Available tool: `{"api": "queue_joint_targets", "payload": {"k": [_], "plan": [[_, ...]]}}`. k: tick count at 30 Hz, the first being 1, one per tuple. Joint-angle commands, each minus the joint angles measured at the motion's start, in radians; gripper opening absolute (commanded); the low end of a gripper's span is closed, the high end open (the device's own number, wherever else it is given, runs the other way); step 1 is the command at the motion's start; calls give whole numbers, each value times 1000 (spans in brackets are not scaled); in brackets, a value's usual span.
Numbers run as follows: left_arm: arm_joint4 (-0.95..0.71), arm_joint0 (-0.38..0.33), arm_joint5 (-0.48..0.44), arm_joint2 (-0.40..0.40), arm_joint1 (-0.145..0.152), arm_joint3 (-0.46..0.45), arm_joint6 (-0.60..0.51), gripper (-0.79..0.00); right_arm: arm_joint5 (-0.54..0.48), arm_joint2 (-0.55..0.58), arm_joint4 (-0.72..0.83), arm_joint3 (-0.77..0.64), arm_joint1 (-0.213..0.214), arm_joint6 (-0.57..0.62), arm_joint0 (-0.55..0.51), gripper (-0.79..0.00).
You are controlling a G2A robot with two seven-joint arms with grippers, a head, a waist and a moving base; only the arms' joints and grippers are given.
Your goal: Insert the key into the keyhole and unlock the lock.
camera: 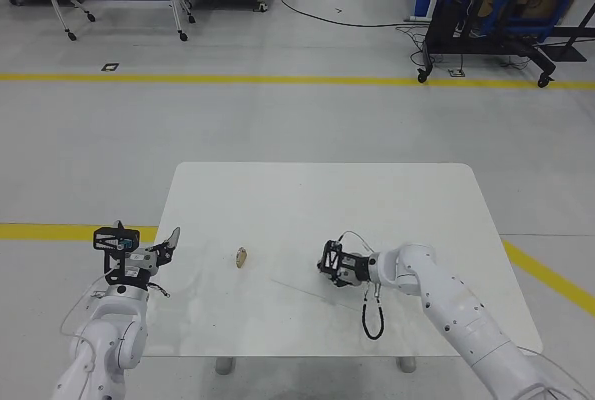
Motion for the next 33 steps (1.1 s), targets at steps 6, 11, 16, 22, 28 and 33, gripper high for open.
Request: {"api": "queue_joint_targets", "payload": {"k": [6, 11, 16, 22, 28, 33], "plan": [[0, 0, 0, 0, 0, 0, 0, 0, -2, 42, -21, -63, 18, -39, -28, -785], [0, 0, 0, 0, 0, 0, 0, 0, 8, 103, -11, -137, 35, -135, -82, -785], [0, 0, 0, 0, 0, 0, 0, 0, -6, 142, 13, -141, 45, -199, -114, -785], [0, 0, 0, 0, 0, 0, 0, 0, -6, 142, 13, -141, 45, -199, -114, -785], [-27, 1, -6, 10, -3, -9, 25, 0, -11, 131, 181, -106, 31, -326, -97, -785], [-157, -45, -102, 28, -7, -12, -37, 0, -71, 72, 391, 9, 4, -363, -28, -785]]}}
